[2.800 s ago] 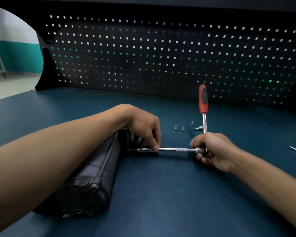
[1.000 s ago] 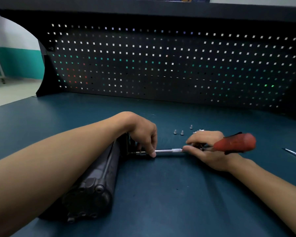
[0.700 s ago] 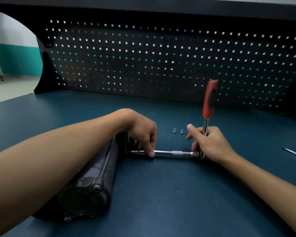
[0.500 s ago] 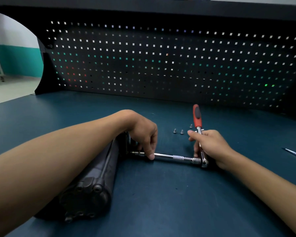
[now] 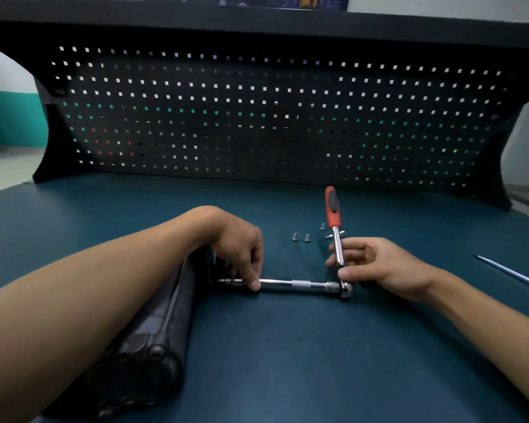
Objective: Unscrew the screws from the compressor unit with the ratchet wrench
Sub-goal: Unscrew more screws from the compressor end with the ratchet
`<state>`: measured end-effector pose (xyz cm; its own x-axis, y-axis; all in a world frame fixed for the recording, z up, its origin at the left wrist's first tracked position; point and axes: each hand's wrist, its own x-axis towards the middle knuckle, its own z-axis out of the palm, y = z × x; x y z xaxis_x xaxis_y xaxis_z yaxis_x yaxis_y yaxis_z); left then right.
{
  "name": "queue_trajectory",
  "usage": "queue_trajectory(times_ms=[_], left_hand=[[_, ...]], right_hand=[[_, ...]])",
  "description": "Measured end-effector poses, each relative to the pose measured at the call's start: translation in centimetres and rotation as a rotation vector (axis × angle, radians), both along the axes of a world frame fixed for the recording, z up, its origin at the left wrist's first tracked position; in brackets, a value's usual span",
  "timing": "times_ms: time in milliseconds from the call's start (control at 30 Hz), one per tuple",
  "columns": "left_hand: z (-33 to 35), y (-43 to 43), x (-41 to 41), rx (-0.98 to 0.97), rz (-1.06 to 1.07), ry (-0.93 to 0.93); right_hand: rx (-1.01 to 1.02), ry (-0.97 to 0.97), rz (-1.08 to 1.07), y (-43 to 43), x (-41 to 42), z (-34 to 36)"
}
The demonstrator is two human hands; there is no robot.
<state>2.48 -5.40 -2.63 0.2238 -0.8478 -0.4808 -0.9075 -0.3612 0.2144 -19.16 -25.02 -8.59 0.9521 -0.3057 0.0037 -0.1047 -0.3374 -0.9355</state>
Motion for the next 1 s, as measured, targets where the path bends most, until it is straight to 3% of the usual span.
queue_trajectory(times_ms=[167,533,733,833,1000], left_hand=[[0.0,0.0,-0.6,0.004,0.003,-0.004],[0.2,0.1,-0.7,0.01,-0.021,-0.057],[0.3,0.0,-0.6,-0.029,-0.017,-0.04],[0.4,0.1,-0.7,-0.038,-0.03,-0.019],[0.4,0.2,-0.9,-0.013,-0.031,-0.053]], right_hand=[[0.056,-0.095,0.034,0.9,-1.2,-1.0],[-0.715,-0.057,-0.044,1.3,-1.2,-1.3],[-0.911,-0.299,0.004,0.6,-0.1,-2.1],[-1.095,-0.31,0.017,0.0,0.5,-2.5],[-0.943,-0.237,-0.014,0.7,-0.1,-2.2]])
